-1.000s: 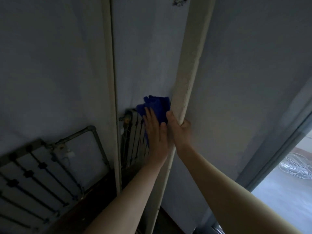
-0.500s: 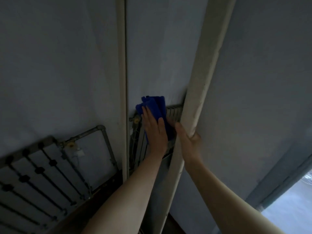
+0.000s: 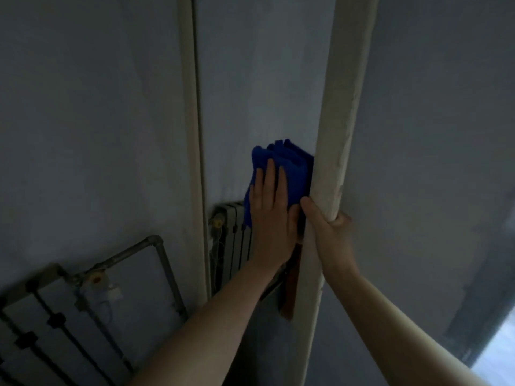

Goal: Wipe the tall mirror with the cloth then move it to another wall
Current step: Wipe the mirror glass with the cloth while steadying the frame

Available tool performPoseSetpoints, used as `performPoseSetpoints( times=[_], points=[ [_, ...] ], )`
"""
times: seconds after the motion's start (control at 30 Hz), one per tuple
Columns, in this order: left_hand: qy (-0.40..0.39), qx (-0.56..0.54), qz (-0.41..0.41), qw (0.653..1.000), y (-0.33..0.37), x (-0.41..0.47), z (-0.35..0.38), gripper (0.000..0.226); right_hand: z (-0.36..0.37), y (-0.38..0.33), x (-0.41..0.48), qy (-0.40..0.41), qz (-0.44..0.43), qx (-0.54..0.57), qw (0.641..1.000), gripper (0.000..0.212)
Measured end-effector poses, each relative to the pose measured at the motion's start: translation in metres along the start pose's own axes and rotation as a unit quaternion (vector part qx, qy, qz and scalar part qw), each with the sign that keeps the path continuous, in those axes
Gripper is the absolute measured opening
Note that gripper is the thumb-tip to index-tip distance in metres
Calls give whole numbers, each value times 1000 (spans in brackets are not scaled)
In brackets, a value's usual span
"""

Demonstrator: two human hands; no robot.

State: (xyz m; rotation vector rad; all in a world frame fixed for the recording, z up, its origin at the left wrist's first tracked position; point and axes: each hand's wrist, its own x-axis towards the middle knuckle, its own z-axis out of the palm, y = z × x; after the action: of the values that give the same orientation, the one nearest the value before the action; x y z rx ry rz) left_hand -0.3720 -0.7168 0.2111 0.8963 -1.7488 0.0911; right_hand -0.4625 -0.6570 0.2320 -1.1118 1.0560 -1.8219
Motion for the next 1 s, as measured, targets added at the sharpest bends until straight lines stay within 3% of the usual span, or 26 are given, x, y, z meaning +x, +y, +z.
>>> performPoseSetpoints(
  times=[0.3,0.53,0.73,0.83,0.93,1.0],
  points=[
    [94,-41,43,994,-42,14,8,53,-7,20,6,-36,-104,-45,993,19],
    [127,-30,-112,985,-138,26,-12,55,-10,22,3,-45,-154,-30,987,17],
    [174,-83,-212,958,-158,-7,-4,55,-17,68,-14,-34,-161,-58,985,20],
    [161,-56,-169,971,-141,-26,2,54,-21,78,-16,-27,-176,-43,983,22],
    [131,-64,-101,984,-98,-54,13,53,-19,76,-17,-13,-161,-67,985,54],
    [91,-89,-47,991,-64,-71,23,51,-18,77,-17,-8,-161,-77,984,55]
  ],
)
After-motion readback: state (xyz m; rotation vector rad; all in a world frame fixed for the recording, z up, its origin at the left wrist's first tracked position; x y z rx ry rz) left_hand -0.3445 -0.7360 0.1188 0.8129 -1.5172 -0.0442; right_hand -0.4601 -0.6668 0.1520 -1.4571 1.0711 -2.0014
